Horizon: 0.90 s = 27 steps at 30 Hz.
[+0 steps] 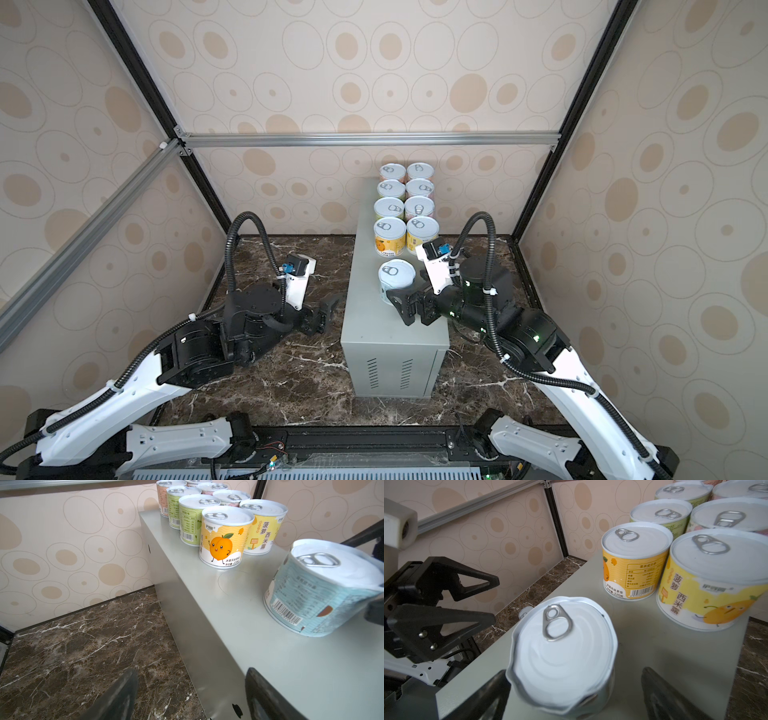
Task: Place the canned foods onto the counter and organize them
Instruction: 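Grasp the pale blue can with the right gripper and slide it against the yellow can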
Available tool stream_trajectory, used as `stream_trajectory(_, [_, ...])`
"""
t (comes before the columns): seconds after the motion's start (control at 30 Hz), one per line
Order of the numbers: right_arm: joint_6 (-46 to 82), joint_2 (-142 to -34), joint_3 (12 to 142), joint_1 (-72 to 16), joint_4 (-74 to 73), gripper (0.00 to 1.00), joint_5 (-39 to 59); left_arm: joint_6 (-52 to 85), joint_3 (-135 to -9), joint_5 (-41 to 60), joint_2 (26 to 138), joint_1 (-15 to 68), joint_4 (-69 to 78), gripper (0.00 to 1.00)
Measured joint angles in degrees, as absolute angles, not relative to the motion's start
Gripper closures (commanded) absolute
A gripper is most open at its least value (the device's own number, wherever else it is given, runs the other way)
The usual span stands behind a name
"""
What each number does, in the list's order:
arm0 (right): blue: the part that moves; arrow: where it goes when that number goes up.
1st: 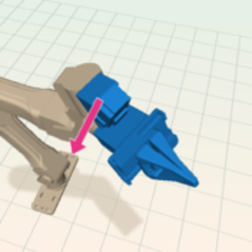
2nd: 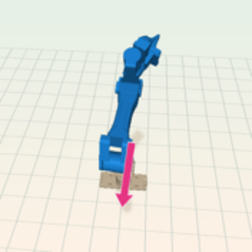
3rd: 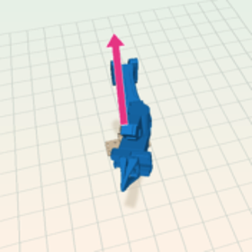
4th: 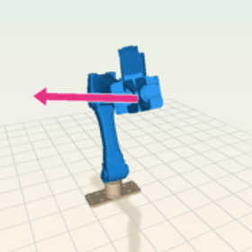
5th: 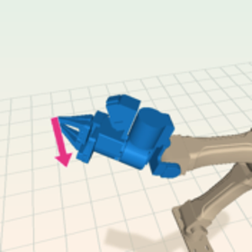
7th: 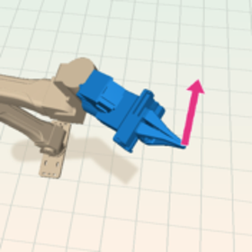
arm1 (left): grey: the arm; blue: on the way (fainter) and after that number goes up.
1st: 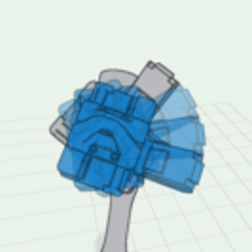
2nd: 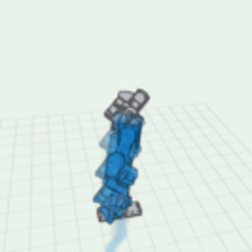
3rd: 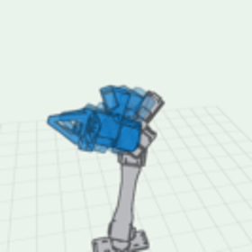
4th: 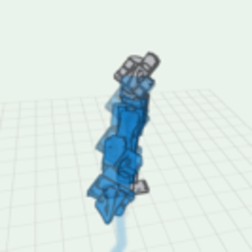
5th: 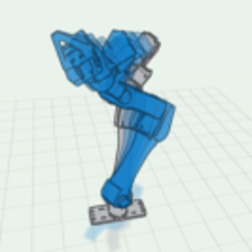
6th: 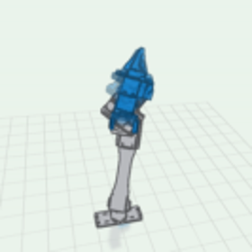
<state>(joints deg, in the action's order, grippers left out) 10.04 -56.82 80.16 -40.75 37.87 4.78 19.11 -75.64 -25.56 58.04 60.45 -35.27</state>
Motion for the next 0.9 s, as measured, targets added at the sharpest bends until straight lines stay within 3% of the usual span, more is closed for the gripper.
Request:
stream_trajectory(0.6, [10.7, -59.2, 80.9, -42.0, 36.6, 0.27, 1.6, 19.7, -72.5, -25.0, 54.6, 59.4, -34.8, 0.19])
stream_trajectory(0.9, [11.2, -57.6, 80.8, -42.0, 38.2, 0.3, -5.8, 19.7, -71.9, -24.5, 54.6, 59.1, -34.2, 0.19])
